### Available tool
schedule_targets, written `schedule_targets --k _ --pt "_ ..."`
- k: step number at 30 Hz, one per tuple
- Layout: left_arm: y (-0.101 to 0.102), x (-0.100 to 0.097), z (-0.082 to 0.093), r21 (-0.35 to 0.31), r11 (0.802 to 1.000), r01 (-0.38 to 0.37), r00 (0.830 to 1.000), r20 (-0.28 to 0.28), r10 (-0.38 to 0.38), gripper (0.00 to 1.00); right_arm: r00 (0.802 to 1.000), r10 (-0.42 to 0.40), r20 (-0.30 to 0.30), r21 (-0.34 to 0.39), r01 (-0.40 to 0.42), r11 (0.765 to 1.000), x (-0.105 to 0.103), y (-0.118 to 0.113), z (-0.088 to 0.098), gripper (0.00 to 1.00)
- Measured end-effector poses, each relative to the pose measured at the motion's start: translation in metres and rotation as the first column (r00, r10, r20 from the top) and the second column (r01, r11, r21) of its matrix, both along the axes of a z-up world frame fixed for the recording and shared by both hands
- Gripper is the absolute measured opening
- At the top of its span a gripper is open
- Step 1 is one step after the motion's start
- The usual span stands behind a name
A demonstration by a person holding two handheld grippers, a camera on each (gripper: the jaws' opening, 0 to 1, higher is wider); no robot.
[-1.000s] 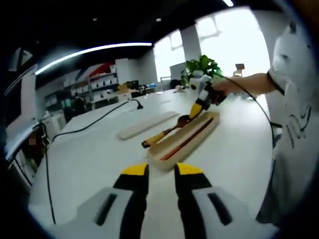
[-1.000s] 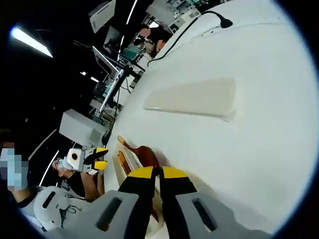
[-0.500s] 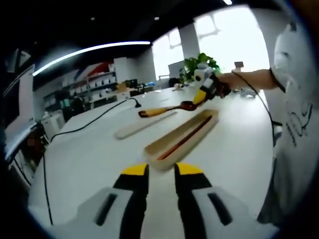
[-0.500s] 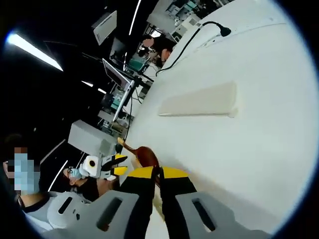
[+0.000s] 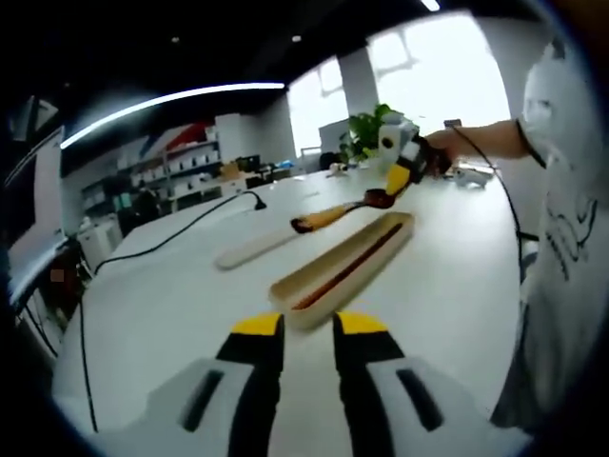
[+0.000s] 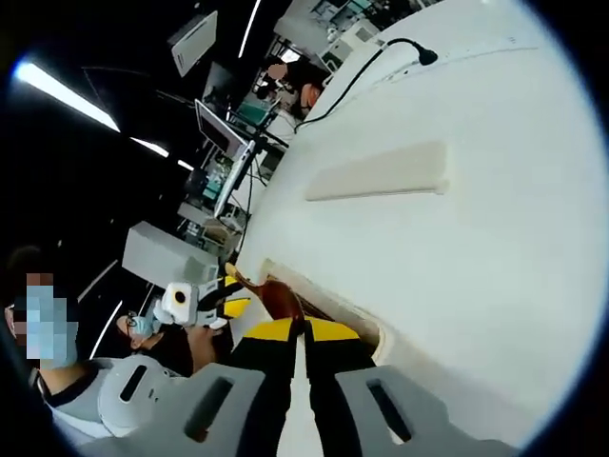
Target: Arrange the utensils inside the cutlery case until each visible utensil rests in its matching compartment.
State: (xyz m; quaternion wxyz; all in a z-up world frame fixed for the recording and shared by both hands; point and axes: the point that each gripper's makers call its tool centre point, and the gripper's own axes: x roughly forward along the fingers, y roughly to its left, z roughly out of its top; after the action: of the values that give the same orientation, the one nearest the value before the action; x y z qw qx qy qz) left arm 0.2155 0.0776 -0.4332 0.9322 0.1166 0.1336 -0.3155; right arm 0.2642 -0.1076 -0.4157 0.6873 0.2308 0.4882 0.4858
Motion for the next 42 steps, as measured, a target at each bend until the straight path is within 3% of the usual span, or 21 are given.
schedule_targets --k 15,42 --pt "-0.001 -0.003 -0.006 0.011 1.000 0.011 1.000 -0.006 -0.011 0.21 0.998 -0.064 -0.022 -0.070 0.062 0.996 -0.003 -0.002 -0.013 0.02" --pt "0.003 -0.009 -0.022 0.006 1.000 0.021 0.999 -0.039 -0.021 0.21 0.998 -0.057 -0.012 -0.147 0.055 0.988 -0.003 0.002 -0.031 0.03"
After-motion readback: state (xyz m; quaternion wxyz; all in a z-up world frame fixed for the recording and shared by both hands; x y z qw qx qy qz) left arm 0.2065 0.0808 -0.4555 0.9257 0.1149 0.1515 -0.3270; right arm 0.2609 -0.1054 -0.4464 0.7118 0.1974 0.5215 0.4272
